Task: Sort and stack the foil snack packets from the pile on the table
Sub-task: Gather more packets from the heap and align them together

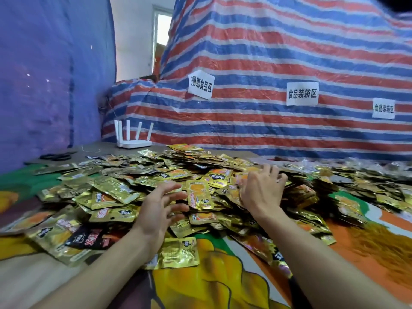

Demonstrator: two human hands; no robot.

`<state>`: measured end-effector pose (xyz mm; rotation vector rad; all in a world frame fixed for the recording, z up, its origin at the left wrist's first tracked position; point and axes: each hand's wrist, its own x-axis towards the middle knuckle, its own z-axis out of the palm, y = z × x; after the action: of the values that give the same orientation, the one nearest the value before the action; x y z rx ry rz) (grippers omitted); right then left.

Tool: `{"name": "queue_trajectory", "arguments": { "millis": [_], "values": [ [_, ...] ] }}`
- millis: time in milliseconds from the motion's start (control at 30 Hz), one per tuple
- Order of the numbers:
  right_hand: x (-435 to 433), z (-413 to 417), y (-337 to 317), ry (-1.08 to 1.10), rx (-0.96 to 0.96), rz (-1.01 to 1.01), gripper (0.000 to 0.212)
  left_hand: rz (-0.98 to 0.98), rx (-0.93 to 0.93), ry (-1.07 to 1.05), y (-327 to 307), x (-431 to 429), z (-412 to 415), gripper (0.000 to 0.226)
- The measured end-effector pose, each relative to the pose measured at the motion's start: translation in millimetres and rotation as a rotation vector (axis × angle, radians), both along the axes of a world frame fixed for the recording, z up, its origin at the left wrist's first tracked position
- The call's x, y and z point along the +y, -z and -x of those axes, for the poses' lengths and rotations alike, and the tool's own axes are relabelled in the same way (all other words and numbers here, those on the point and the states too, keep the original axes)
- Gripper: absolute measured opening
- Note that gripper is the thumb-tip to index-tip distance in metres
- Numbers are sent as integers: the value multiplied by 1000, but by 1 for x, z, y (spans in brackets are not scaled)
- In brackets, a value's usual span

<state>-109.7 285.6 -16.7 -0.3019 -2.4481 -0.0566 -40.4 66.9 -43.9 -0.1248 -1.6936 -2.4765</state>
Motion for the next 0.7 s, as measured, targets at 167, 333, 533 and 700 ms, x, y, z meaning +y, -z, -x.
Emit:
{"name": "queue_trajectory", "arguments": {
  "millis": [167,333,533,700],
  "values": [
    [-27,-13,0,-97,65,99,43,174,81,-143,1,3,4,19],
    [-92,-31,-19,-528,-88,171,38,447,359,-377,-1,0,3,22],
    [-126,-13,-5,-643,-375,283,50,1065,313,-376,-28,-59,1,26],
    [-145,10,15,-692,-511,251,82,1680,-10,-38,-35,-119,2,105]
  ]
}}
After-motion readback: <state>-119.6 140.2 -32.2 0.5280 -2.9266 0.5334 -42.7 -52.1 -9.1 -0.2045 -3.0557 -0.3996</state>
